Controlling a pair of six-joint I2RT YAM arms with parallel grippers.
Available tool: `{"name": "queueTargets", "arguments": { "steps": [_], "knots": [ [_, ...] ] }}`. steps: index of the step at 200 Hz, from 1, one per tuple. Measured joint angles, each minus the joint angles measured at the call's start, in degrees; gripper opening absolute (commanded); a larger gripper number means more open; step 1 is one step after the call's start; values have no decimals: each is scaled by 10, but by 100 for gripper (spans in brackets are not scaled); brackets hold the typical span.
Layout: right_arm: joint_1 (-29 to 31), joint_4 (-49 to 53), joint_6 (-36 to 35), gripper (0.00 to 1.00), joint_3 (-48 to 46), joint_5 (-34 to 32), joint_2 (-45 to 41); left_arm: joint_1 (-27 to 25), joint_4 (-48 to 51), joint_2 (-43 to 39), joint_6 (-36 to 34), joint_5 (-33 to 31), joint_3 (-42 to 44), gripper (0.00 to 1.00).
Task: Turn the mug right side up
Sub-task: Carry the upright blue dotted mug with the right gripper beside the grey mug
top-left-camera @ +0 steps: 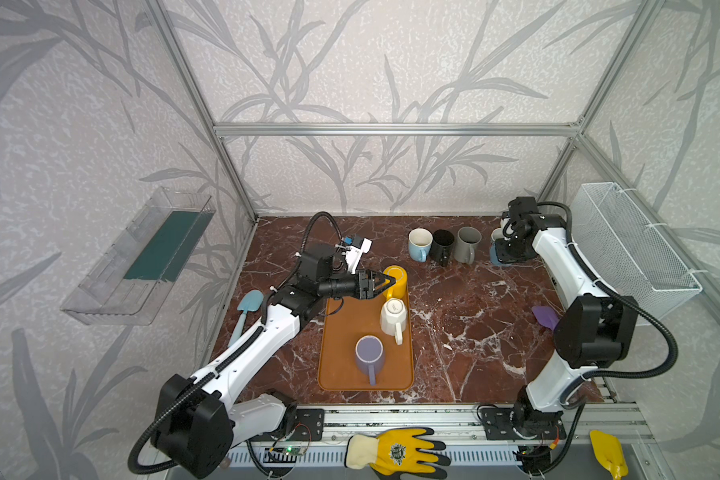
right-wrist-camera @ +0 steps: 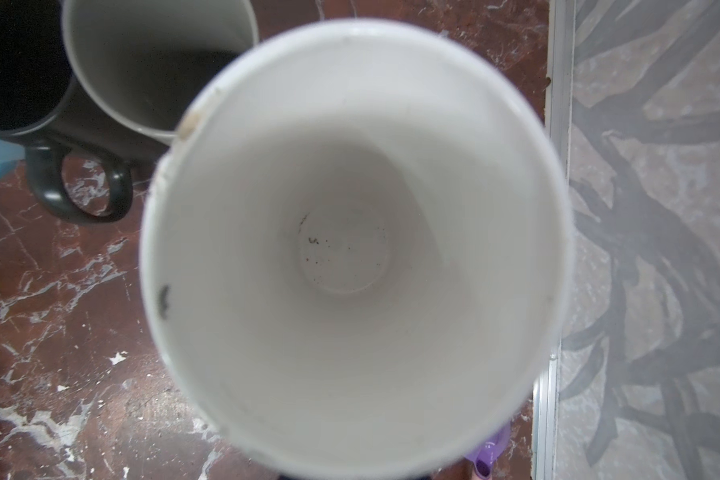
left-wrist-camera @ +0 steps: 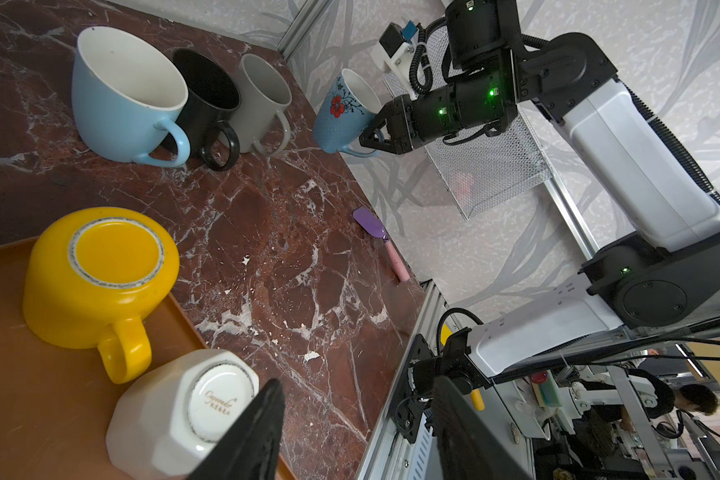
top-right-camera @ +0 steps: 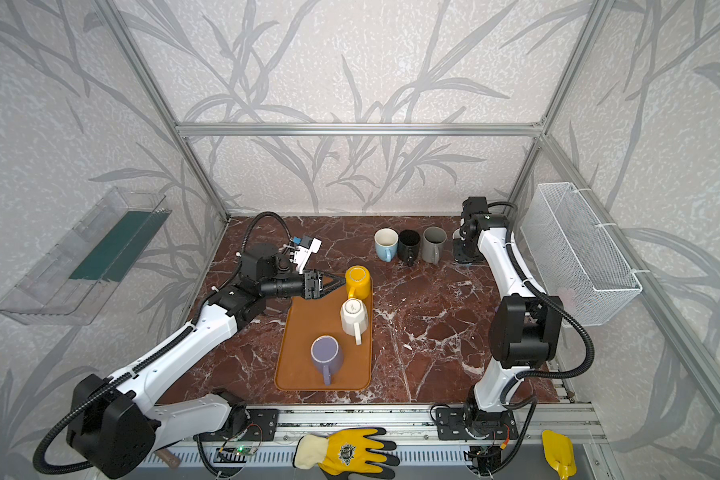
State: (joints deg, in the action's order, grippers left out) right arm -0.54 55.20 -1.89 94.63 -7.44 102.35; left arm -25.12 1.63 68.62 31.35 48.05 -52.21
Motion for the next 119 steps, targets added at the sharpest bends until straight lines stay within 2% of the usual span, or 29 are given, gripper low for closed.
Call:
{"name": "queueTargets", "arguments": {
  "steps": [66, 119],
  "knots": [
    [-38, -15, -29, 0, 70, 35, 99, 0, 6, 0, -8, 0, -2, 59],
    [-61, -45, -41, 0, 78, 60, 116, 0, 10, 0, -10, -1, -2, 59]
  ]
}}
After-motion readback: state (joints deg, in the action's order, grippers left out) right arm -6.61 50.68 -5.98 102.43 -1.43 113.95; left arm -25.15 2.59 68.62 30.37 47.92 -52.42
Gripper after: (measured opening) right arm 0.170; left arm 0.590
